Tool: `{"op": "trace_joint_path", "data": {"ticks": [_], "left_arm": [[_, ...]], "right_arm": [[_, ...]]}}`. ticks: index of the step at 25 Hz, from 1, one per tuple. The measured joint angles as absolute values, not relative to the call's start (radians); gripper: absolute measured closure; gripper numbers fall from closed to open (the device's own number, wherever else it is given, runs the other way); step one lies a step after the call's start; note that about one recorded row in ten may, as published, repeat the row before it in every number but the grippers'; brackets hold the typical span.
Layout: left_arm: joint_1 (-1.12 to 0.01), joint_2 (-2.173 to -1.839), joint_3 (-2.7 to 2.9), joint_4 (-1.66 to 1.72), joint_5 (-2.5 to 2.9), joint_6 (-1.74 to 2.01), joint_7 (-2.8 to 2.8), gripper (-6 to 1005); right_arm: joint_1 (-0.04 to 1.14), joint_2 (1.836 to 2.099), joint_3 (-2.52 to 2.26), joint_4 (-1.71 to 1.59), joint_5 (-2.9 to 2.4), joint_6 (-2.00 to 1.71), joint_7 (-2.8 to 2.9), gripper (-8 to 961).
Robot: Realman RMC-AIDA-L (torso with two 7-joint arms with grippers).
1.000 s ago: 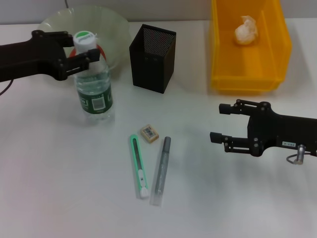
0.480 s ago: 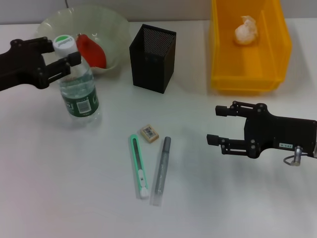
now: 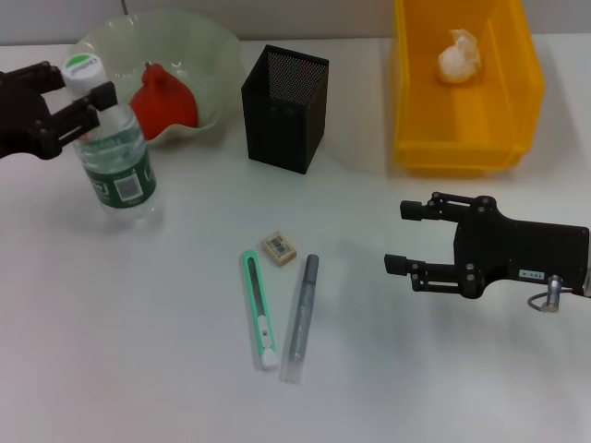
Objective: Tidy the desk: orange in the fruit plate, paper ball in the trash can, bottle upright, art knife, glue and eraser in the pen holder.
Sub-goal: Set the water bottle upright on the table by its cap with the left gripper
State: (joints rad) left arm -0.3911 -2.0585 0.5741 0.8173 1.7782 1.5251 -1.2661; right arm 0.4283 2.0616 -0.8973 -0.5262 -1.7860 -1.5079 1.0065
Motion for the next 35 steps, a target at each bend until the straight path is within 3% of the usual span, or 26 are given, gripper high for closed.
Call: {"op": "trace_joint_path", "data": {"ticks": [35], "left_arm": [[-0.421, -2.064, 0.496, 0.663, 1.751, 1.371, -1.082, 549]], "right_arm": [[0.43, 2.062, -0.897, -0.525, -1.787, -1.502, 0.994, 210]]}}
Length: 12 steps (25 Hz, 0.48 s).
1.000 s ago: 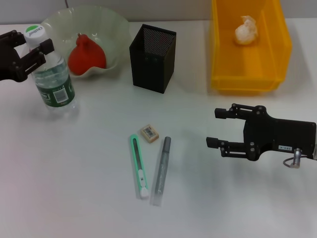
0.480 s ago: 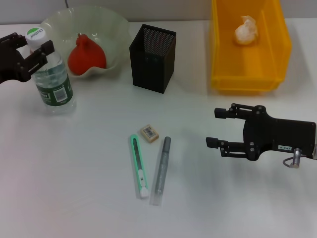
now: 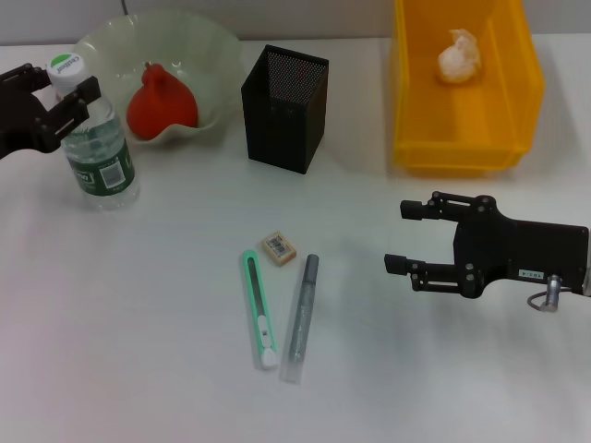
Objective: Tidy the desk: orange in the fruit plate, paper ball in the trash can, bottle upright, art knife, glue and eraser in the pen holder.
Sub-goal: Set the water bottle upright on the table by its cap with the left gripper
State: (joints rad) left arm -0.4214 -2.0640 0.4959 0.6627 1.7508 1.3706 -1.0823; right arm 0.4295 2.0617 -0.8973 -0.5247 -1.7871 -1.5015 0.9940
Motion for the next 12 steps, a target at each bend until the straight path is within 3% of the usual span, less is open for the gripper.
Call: {"op": "trace_joint_path", "data": {"ticks": [12], "left_arm": [[-0.428, -2.063, 0.495, 0.634, 1.741, 1.352, -1.053, 549]], "right_arm": [[0.433, 2.062, -0.897, -0.523, -1.787, -1.499, 0.994, 210]]}}
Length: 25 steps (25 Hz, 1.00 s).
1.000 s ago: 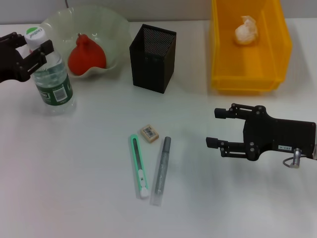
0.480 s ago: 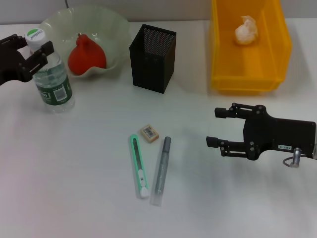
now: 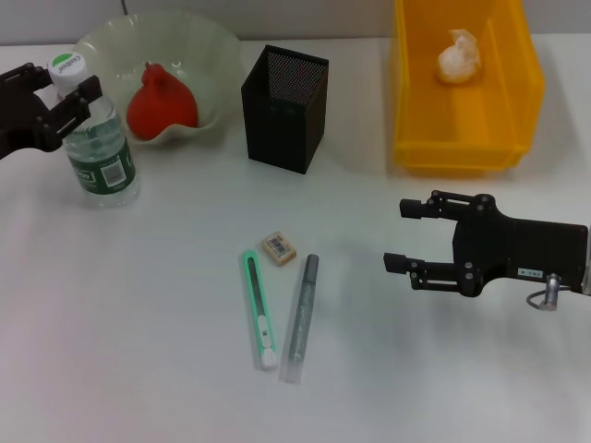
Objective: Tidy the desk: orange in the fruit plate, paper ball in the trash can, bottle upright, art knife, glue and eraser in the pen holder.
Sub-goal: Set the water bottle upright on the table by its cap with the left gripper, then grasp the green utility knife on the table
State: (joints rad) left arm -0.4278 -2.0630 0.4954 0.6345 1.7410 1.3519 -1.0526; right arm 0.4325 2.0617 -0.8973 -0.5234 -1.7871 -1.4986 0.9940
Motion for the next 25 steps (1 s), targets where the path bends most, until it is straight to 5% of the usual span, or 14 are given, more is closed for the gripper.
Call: {"op": "trace_joint_path", "data": {"ticks": [18, 20, 25], "left_arm": [[-0.422, -2.066, 0.495, 0.621, 1.702, 1.354, -1.06, 548], [-0.422, -2.066, 0.496, 0.62, 1.702, 1.358, -1.058, 374], [-0.421, -2.066, 0.496, 0.62, 1.702, 1.361, -1.06, 233]], "right_arm": [[0.433, 2.062, -0.897, -0.52, -1.787, -1.499, 0.994, 209], [0.433, 2.061, -0.897, -0.52, -1.787, -1.499, 0.994, 209], [0.432, 2.06, -0.897, -0.52, -1.787, -1.499, 0.994, 209]]}}
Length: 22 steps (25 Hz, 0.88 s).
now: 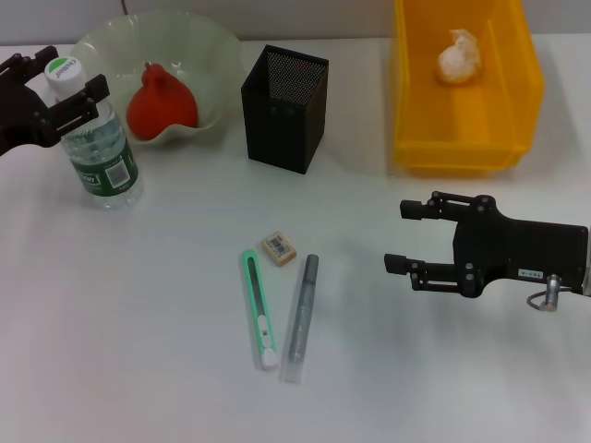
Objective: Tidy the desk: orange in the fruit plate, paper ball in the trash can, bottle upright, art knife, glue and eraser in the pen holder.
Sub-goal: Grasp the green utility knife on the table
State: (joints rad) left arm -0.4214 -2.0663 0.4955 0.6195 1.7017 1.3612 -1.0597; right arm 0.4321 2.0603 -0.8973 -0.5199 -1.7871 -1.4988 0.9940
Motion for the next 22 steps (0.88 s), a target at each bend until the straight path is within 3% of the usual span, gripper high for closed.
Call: {"op": "trace_joint_path", "data": {"ticks": [10, 22], "left_arm": [[-0.408, -2.057, 0.495, 0.623, 1.555, 1.471, -1.139, 211], [-0.384, -1.977, 0.685, 0.621, 1.582, 1.82, -1.273, 212]], "right_arm": [[0.427, 2.06, -0.894, -0.519, -1.787, -1.499, 0.991, 209], [0.426, 2.059, -0.888, -0.517, -1.783, -1.505, 1.001, 209]]}}
